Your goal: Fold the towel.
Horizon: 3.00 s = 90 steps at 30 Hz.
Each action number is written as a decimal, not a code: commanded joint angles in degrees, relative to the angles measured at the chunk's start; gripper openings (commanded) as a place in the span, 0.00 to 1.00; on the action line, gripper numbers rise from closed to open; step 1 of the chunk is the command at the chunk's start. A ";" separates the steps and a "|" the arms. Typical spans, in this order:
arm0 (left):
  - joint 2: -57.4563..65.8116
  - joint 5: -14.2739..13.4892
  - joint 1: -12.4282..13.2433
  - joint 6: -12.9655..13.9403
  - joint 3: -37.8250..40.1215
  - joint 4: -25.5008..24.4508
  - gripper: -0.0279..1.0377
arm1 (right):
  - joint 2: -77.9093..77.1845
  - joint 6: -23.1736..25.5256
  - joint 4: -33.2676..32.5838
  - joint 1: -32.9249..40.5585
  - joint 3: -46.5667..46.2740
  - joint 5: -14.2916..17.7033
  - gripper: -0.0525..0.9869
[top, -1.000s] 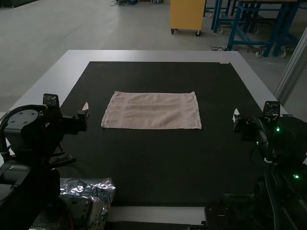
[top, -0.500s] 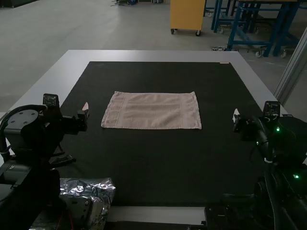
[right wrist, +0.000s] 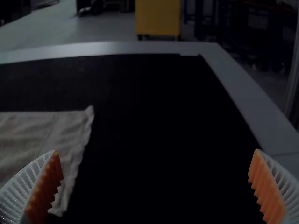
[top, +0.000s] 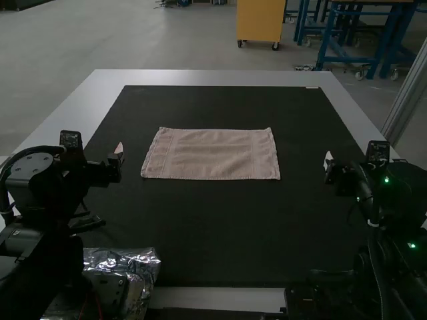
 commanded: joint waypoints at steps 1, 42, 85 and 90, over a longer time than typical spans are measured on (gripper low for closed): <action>-0.40 -0.29 0.18 -0.41 -0.32 0.30 0.94 | -0.47 0.46 0.12 -0.78 -0.36 0.21 0.93; -0.40 -0.38 0.18 28.33 -0.40 19.11 0.91 | -0.56 -28.98 17.88 -0.69 -0.36 -0.67 0.93; 81.25 -2.49 0.09 -3.48 44.77 1.18 0.92 | 78.98 5.65 -1.28 5.55 42.44 -10.16 0.93; 87.13 -2.57 0.09 -3.31 45.83 6.27 0.90 | 84.08 5.21 5.31 6.08 43.41 -10.34 0.93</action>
